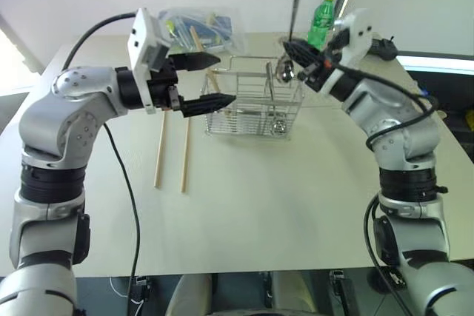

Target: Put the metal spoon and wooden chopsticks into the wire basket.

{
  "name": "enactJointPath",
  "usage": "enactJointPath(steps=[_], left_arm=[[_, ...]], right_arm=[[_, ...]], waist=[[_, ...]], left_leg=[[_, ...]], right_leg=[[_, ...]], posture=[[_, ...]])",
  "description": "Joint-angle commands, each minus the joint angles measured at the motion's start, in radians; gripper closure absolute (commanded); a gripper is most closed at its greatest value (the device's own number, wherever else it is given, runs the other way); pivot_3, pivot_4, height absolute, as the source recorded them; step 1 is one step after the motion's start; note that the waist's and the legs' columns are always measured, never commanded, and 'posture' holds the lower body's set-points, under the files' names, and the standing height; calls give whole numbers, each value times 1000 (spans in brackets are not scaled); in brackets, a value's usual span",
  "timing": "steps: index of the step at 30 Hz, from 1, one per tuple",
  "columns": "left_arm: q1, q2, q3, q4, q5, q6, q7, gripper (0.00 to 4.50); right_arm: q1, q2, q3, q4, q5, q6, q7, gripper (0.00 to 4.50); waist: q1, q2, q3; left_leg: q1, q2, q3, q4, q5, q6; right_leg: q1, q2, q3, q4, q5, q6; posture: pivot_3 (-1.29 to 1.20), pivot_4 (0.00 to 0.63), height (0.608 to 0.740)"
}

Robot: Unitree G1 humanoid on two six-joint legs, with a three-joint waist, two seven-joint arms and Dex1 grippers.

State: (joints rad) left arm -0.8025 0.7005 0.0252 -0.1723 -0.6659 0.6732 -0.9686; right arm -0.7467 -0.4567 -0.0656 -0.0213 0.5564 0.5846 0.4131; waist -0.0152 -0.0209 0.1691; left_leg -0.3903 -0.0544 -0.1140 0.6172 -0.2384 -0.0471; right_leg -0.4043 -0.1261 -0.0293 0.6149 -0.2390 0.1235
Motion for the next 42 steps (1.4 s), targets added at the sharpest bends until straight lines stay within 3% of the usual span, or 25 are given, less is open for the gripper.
enactJointPath(steps=[1,2,8,9,14,18,20,22,25,28,33,42], left_arm=[[-22,16,39,-29,-4,-2,6,0],[-22,17,39,-29,-4,-2,7,0],[-25,18,38,-21,-1,-9,6,0],[-27,18,37,-15,4,-13,5,0],[-57,18,70,30,7,3,49,0],[-97,42,145,107,-6,72,132,0],[-111,79,172,157,7,121,168,0],[-122,142,163,279,82,172,226,0],[-147,175,139,411,145,210,280,0],[-200,169,58,607,252,224,307,0],[-356,52,-33,903,363,323,364,0],[-445,-99,-125,1185,519,309,370,0]], right_arm=[[17,25,-35,-45,17,6,-1,3839],[31,30,-32,-58,15,12,-4,3488],[53,31,-37,-109,-1,43,-26,374],[49,24,-45,-113,-1,48,-27,42],[-9,-78,-125,-125,29,92,8,42],[-47,-223,-196,-185,128,184,117,42],[-4,-332,-221,-253,176,219,228,42],[141,-486,-275,-383,241,258,404,42],[280,-580,-336,-487,309,275,501,42],[359,-561,-373,-562,365,296,458,42],[433,-476,-385,-627,394,301,313,42],[498,-407,-353,-722,443,294,145,42]], waist=[[-4,0,0],[-4,0,0],[-2,0,0],[-2,0,0],[4,0,0],[1,0,0],[1,0,0],[3,0,0],[-2,-1,-1],[2,-1,0],[20,-6,-2],[25,-6,-2]], left_leg=[[0,0,0,0,0,0],[0,0,0,0,0,0],[0,1,0,0,0,0],[0,1,0,0,0,0],[0,1,-1,1,0,0],[0,1,-1,1,0,0],[0,1,-1,0,0,0],[0,1,-1,-1,0,1],[2,1,-1,-1,-3,5],[3,1,1,4,-3,5],[1,2,-3,13,-3,5],[-3,-1,-2,9,-4,6]], right_leg=[[0,0,0,0,0,0],[0,0,0,0,0,0],[0,1,0,0,0,0],[0,1,0,0,0,0],[1,1,0,0,0,0],[0,1,0,0,0,0],[0,2,-1,0,0,0],[0,2,-1,-1,0,0],[3,2,-1,-1,-2,2],[6,1,0,-1,-3,4],[9,2,-2,-1,-3,5],[4,0,-1,-1,-1,4]], posture=[[0,150,690],[0,150,690],[0,150,690],[0,150,690],[0,150,690],[0,150,690],[0,150,690],[0,150,690],[0,150,690],[0,150,690],[0,150,690],[0,150,690]])
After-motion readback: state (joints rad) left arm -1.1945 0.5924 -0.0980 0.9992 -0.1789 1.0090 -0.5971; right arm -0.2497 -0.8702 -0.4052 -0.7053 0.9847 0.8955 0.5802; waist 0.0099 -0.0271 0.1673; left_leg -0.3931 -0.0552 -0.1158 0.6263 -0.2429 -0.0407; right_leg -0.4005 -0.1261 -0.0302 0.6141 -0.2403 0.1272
